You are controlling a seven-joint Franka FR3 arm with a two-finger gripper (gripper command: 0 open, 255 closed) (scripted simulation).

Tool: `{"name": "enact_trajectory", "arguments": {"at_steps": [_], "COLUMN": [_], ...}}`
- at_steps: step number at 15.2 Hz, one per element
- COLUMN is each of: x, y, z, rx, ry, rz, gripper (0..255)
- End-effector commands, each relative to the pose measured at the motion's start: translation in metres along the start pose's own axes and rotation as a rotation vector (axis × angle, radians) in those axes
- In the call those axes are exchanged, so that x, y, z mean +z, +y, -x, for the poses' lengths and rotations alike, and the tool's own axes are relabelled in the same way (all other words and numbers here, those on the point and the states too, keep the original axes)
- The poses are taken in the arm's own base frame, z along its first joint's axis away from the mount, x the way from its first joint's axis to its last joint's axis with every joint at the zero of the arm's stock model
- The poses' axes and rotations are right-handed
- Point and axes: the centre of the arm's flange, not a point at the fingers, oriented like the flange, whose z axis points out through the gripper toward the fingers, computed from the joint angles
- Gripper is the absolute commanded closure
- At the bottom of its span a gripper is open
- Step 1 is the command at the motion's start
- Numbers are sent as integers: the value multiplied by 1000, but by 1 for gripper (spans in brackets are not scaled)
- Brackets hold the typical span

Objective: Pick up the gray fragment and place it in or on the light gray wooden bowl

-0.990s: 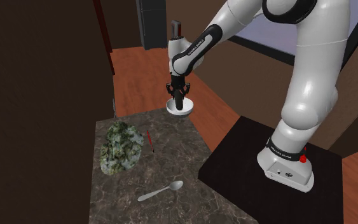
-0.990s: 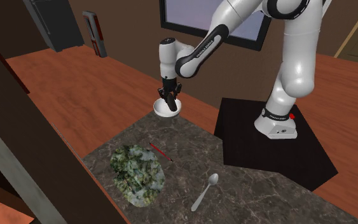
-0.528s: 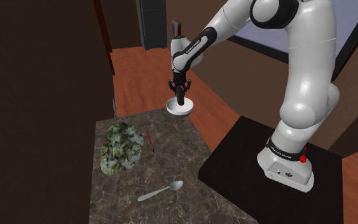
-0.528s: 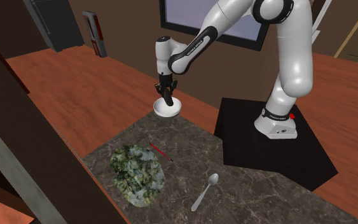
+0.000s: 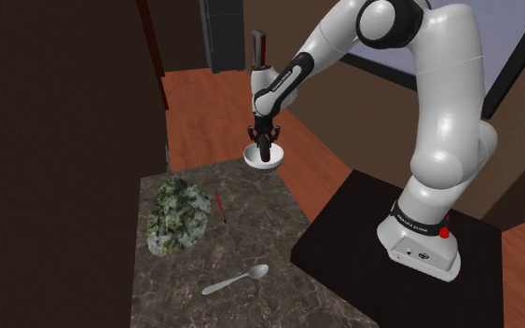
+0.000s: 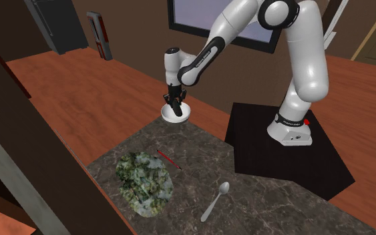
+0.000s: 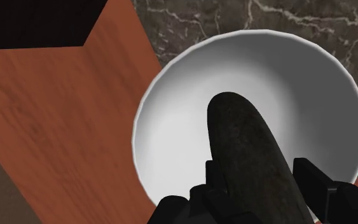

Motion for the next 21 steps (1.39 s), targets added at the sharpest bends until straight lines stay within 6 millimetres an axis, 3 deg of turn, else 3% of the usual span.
{"name": "enact_trajectory", "arguments": {"at_steps": [1,3,11,12,17,21], "x": [11,19,19,19,19,-31], "y": [0,0,0,0,0,0], "z": [-1,0,0,0,0,0], "rx": [0,0,0,0,0,0], "ry": [1,1,1,1,1,1], "rz": [-1,-1,-1,-1,-1,-1], "gripper": [255,255,255,0,0,0]}}
